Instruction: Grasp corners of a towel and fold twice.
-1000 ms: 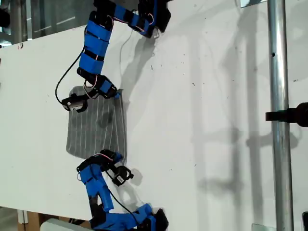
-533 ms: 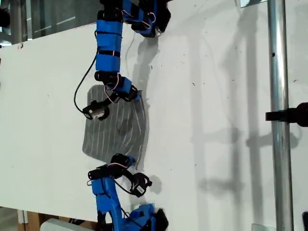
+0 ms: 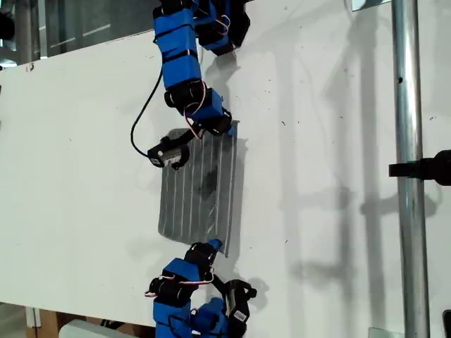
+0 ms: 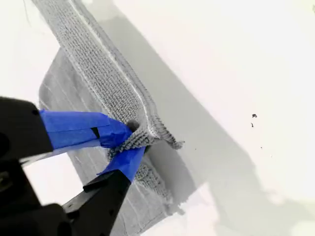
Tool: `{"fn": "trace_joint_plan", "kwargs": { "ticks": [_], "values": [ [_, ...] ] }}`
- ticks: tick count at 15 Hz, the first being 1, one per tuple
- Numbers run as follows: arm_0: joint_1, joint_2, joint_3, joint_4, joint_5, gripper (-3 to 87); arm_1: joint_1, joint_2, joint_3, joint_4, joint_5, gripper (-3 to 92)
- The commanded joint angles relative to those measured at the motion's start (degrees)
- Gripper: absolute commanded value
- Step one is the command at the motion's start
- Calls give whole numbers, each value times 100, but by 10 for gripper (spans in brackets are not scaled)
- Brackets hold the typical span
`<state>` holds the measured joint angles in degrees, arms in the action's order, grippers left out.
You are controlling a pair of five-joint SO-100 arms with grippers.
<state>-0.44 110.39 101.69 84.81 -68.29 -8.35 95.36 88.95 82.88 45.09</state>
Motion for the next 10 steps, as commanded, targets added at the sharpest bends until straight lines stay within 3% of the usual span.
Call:
{"fn": "trace_joint_plan", "kwargs": {
  "ticks": [1,7,10],
  "values": [
    [-325,369,-70,-220,606,-29,527,571,-79,158,-114,-3],
    [-3252,18,70,-1055,3076,-29,3551,510,70,-606,-2399,-3],
    [-4166,-264,-580,-1292,3911,-29,4377,457,-132,-1063,-3120,-3]
  ]
}}
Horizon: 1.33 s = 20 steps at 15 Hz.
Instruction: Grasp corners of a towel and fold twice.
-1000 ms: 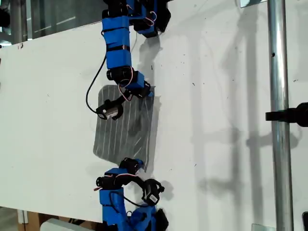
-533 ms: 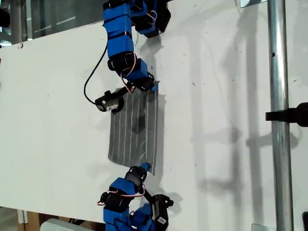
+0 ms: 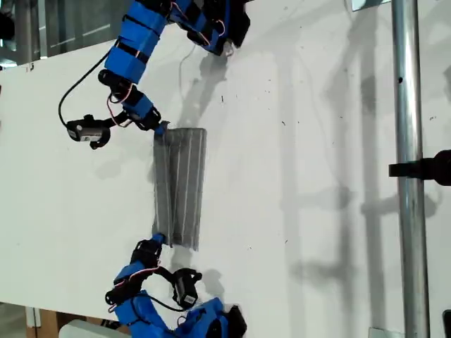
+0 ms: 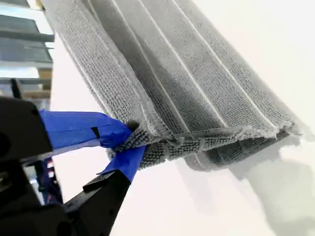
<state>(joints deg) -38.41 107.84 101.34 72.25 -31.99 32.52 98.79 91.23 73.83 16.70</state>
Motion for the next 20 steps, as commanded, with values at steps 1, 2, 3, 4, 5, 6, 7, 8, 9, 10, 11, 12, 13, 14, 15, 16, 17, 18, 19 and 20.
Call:
{"fn": "trace_joint_plan", "kwargs": {
  "ticks": [1,2,3,4,5,6,7,8,9,10,11,12,13,14,15,16,17,18,19,20],
  "values": [
    [-501,-53,-879,9,439,-29,431,176,-466,-211,-387,-3],
    [-624,-53,-1107,9,519,-29,501,290,-554,-246,-466,-3],
    [-677,-62,-1169,9,563,-29,519,360,-615,-246,-492,-3],
    [-677,-44,-1046,9,519,-29,413,369,-580,-211,-492,-3],
    [-633,-35,-765,-44,387,-29,281,334,-404,-229,-439,-3],
    [-536,-35,-369,-202,220,-29,158,281,-149,-308,-325,-3],
    [-413,-35,35,-396,-26,-29,70,202,123,-413,-202,-3],
    [-246,-9,457,-668,-237,-29,0,141,439,-598,-88,-3],
    [-70,-18,826,-940,-448,-29,-18,9,729,-782,0,-3],
    [35,-26,1195,-1213,-677,-29,-26,-132,984,-958,79,-3],
    [114,9,1564,-1468,-914,-29,-62,-272,1151,-1116,141,-3],
    [211,35,1846,-1705,-1072,-28,-79,-448,1230,-1239,193,-3],
    [246,-9,2065,-1925,-1178,-16,-70,-659,1257,-1354,237,-3],
    [123,-114,2224,-2048,-1318,23,-18,-923,1248,-1485,281,-3],
    [-44,-229,2303,-2145,-1318,48,35,-1195,1204,-1635,281,-3],
    [-211,-369,2312,-2162,-1310,75,79,-1459,1151,-1767,308,-3],
    [-325,-492,2303,-2171,-1266,85,123,-1670,1081,-1863,334,10],
    [-431,-580,2303,-2171,-1257,120,185,-1811,1037,-1916,422,76],
    [-536,-633,2294,-2092,-1318,180,264,-1872,967,-1863,519,301],
    [-650,-598,2224,-1784,-1573,240,281,-1802,870,-1635,519,399]
  ]
}}
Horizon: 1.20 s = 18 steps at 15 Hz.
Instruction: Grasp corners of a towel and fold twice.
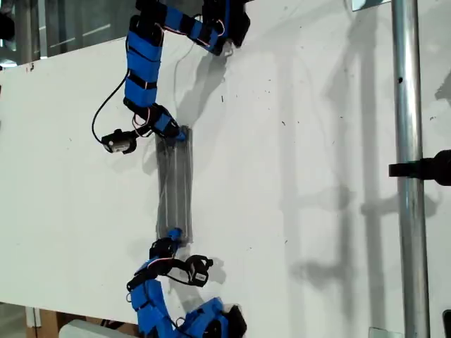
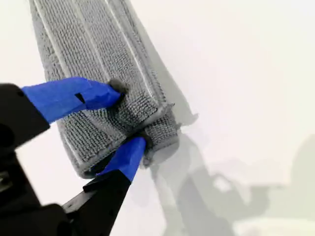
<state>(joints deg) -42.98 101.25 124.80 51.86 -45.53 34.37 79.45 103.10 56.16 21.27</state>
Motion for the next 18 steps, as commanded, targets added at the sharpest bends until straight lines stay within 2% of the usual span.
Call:
{"fn": "trace_joint_plan", "kwargs": {
  "ticks": [1,3,6,7,9,11,13,14,16,18],
  "values": [
    [-202,299,-237,738,-492,237,79,545,-264,343,105,398],
    [-123,1767,105,1318,-1028,214,9,1775,0,879,237,381],
    [308,4219,949,1863,-1441,176,316,3990,1230,1345,756,387],
    [606,5010,1354,1854,-1538,159,615,4843,1819,1397,976,376],
    [1450,6495,2276,1477,-1784,116,1063,5739,2883,1274,1318,424],
    [2109,7603,3067,1222,-1951,51,1046,5704,3647,536,1837,484],
    [2417,9035,3911,1283,-2241,-27,923,4931,3814,-352,2426,489],
    [2593,9826,4333,1424,-2452,-28,791,4395,3700,-800,2760,479],
    [2918,9791,4544,1310,-2575,-28,615,2997,3287,-1626,3313,475],
    [3111,9791,4737,1336,-2830,-28,475,1872,2435,-1573,3771,476]
  ]
}}
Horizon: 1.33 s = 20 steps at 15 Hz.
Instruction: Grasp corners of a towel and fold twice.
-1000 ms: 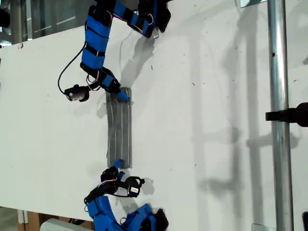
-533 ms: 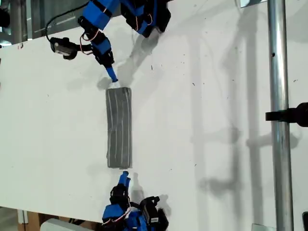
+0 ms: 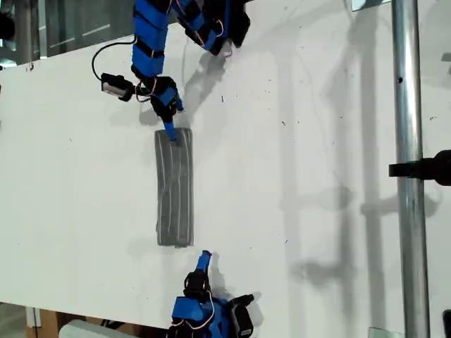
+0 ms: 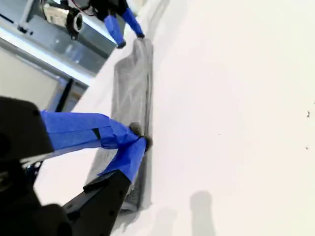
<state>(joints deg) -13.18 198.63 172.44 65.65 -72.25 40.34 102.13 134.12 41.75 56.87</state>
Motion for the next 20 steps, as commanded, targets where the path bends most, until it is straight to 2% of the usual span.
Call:
{"fn": "trace_joint_plan", "kwargs": {
  "ticks": [1,2,4,5,6,8,9,13,17,18,20],
  "values": [
    [158,53,-18,44,-237,-28,-246,-888,-1125,-97,369,471],
    [176,53,-35,105,-264,-28,-396,-1362,-1652,35,492,468],
    [167,53,-62,211,-290,-28,-686,-2004,-2320,-229,694,441],
    [167,53,-70,264,-343,-28,-782,-2215,-2496,-527,800,366],
    [185,53,-79,299,-360,-28,-817,-2355,-2584,-747,1125,156],
    [229,53,-114,360,-422,-28,-773,-2602,-2856,-738,1222,39],
    [237,53,-114,378,-439,-28,-686,-2522,-2874,-378,1134,8],
    [316,53,-105,378,-448,-28,-369,141,-1617,1652,422,-2],
    [378,53,-35,316,-422,-28,-536,3349,-686,4377,519,-2],
    [378,53,-26,308,-422,-28,-650,3937,-580,4781,624,-2],
    [396,53,-44,308,-404,-28,-1116,3981,-721,4535,835,-2]
  ]
}}
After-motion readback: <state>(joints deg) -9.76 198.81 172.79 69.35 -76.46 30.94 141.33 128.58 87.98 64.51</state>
